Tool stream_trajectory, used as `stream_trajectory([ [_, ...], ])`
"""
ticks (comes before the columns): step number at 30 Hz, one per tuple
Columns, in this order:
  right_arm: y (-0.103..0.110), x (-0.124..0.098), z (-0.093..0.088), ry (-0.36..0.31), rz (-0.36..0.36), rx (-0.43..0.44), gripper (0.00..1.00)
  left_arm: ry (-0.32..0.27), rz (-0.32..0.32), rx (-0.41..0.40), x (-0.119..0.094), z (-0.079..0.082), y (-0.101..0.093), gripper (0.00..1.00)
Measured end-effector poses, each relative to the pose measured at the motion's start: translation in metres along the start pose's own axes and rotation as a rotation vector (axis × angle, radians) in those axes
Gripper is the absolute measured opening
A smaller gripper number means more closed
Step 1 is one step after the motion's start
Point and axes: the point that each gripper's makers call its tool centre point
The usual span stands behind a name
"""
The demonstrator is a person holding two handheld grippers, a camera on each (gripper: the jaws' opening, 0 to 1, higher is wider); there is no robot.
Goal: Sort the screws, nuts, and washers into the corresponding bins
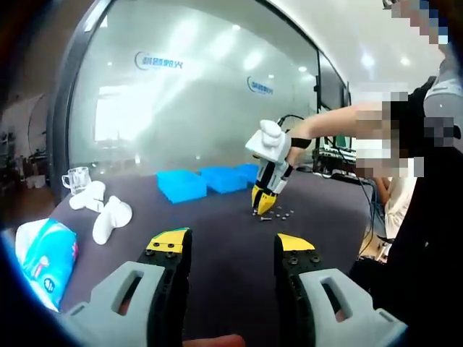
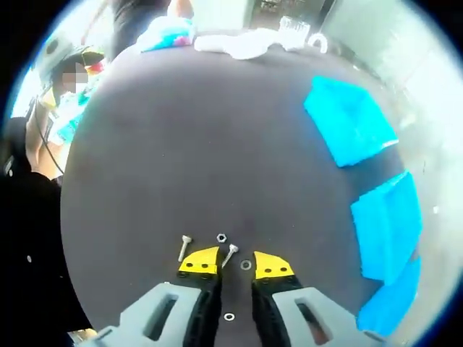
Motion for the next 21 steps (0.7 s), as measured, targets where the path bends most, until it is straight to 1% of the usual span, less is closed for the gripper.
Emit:
stream_trajectory([
  [10,0.0013,0.0037,0.0015,-0.003,0.039,0.031,0.0,0.0,-0.001,-0.004,0.0014,-0.0009,0.0018,0.45],
  [21,0.0016,0.004,0.0023,-0.001,0.04,0.036,0.0,-0.005,0.002,-0.005,0.0011,-0.0001,0.0029,0.45],
])
Point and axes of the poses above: the point that each gripper's makers call its tool centre point, and the gripper's own axes: x roughly forward along the fingers, y roughly to its left, z roughly out of its top, and after that the axes turned 10 degrees about -x, right-handed
